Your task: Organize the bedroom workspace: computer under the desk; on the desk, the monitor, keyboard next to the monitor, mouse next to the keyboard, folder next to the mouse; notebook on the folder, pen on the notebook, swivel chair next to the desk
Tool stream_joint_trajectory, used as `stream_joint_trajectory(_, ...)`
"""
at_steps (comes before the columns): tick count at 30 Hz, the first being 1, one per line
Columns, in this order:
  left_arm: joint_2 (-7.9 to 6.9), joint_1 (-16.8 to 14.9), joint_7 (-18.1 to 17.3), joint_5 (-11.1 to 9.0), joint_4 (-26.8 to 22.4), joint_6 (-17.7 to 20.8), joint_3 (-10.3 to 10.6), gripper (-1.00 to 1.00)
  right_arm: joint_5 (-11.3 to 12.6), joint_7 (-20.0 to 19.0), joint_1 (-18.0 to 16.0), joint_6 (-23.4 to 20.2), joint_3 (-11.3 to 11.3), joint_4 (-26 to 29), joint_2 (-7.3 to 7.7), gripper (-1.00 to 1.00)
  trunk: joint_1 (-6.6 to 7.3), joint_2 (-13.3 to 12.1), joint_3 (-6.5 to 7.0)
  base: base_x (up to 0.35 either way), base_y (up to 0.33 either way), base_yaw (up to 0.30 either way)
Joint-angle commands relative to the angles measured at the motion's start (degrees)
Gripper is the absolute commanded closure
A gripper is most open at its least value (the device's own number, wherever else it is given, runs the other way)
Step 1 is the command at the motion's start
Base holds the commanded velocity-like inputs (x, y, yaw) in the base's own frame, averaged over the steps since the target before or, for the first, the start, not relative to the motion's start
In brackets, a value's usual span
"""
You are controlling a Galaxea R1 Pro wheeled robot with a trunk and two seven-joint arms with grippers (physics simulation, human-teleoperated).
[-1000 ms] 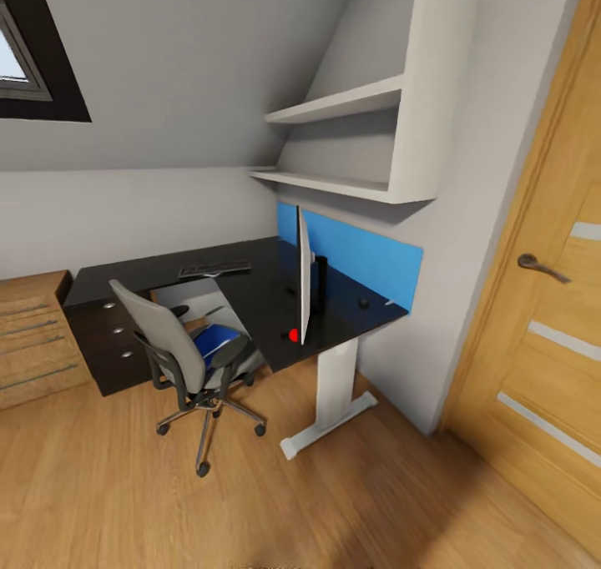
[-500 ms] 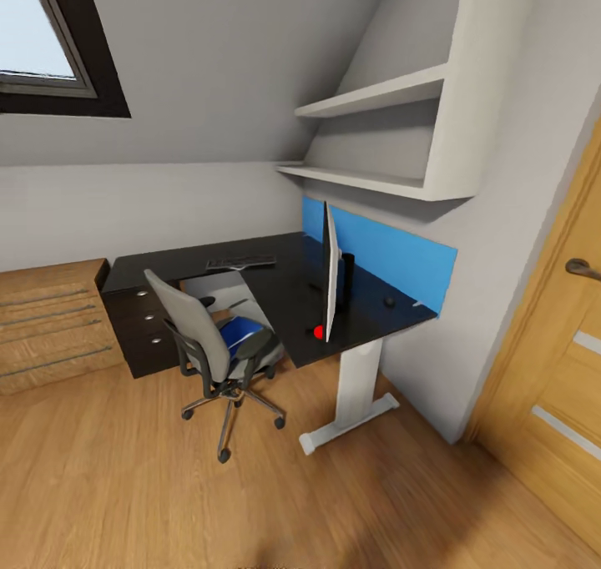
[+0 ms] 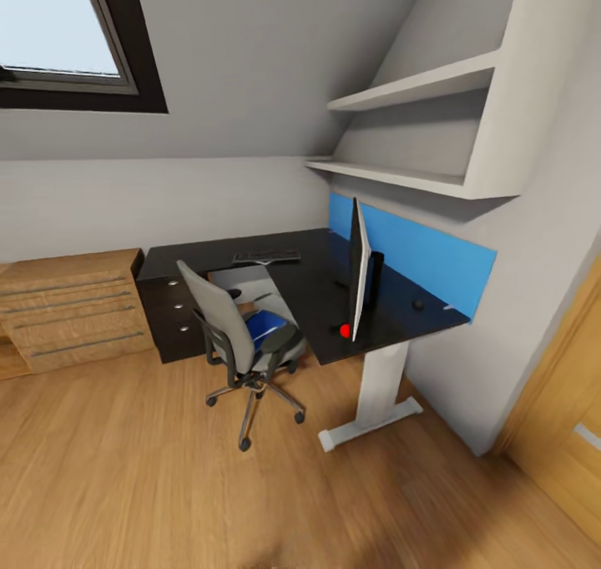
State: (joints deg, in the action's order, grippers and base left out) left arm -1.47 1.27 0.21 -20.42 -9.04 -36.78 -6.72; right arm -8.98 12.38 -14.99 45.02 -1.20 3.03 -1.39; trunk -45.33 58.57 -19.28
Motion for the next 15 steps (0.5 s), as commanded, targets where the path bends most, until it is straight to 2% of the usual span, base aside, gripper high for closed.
stream_joint_trajectory(1, 0.04, 0.02, 0.03, 0.39, -0.11, -0.03, -0.44, -1.00, -0.62, 0.44, -0.04, 0.04, -0.15, -0.11, -0.23, -1.00, 0.00, 0.04, -0.12, 0.000, 0.000, 0.214)
stream_joint_trajectory(6, -0.07, 0.04, 0.05, 0.34, -0.12, -0.12, -0.52, -1.00, -0.65, 0.40, -0.04, 0.00, -0.19, -0.69, -0.88, -1.00, 0.00, 0.04, -0.42, 0.000, 0.000, 0.213)
stream_joint_trajectory(15, 0.35, 0.03, -0.19, 0.69, -0.11, -0.13, -0.07, -1.00, -1.05, 0.36, -0.04, 0.33, 0.03, -3.45, -0.96, -1.00, 0.00, 0.04, -0.96, 0.000, 0.000, 0.214)
